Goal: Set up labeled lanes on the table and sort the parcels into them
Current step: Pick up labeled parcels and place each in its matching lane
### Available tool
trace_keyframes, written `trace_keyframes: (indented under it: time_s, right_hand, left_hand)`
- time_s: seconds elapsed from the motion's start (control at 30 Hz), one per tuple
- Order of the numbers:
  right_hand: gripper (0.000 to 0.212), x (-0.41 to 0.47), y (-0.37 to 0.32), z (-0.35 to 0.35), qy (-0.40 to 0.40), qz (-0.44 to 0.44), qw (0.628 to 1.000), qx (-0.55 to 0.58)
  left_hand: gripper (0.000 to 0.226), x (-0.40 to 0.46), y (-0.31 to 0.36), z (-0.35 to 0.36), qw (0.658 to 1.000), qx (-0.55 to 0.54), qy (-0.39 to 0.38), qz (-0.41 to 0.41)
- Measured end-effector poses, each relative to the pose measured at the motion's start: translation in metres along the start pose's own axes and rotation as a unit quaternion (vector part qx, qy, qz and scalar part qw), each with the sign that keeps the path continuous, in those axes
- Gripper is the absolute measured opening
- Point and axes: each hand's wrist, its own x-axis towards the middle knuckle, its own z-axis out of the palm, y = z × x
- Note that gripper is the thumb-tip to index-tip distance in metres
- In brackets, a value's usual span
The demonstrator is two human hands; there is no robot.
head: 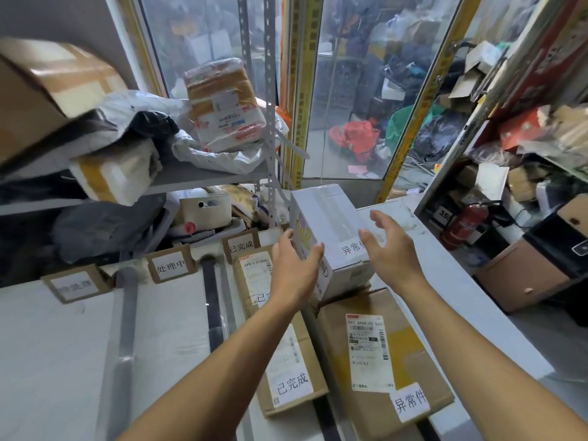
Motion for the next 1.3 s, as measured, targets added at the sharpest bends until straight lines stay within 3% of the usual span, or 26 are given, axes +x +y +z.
trace_keyframes:
  time_s: [0.1, 0.27, 0.53, 0.73, 0.93, 1.3]
  right_hand:
    - [0.047, -0.017, -0.039, 0.013, 0.008, -0.052, 0.999, 0.009]
    - [0.050, -0.064, -0.129, 0.064, -0.055, -0.117, 0.990, 0.059]
    - [0.052, -0.186, -0.296, 0.202, -0.161, -0.175, 0.964, 0.122]
    - [0.048, -0.285, -0.411, 0.337, -0.262, -0.190, 0.933, 0.159]
    - [0.047, -0.367, -0.490, 0.440, -0.353, -0.223, 0.895, 0.158]
    - [0.052, -0.484, -0.505, 0.551, -0.489, -0.236, 0.836, 0.080]
  left_hand:
    - [0.063, -0.009, 0.007, -0.034, 0.999, -0.013, 0.019, 0.029]
    - [0.037, -0.030, 0.006, -0.127, 0.994, 0.004, 0.068, 0.086]
    - [0.043, -0.099, -0.045, -0.358, 0.977, 0.060, 0.162, 0.126]
    - [0.044, -0.169, -0.109, -0.539, 0.961, 0.085, 0.251, 0.079]
    - [0.044, -0.238, -0.168, -0.666, 0.929, 0.104, 0.355, 0.016]
    - [0.032, -0.363, -0.269, -0.780, 0.877, 0.042, 0.465, -0.116]
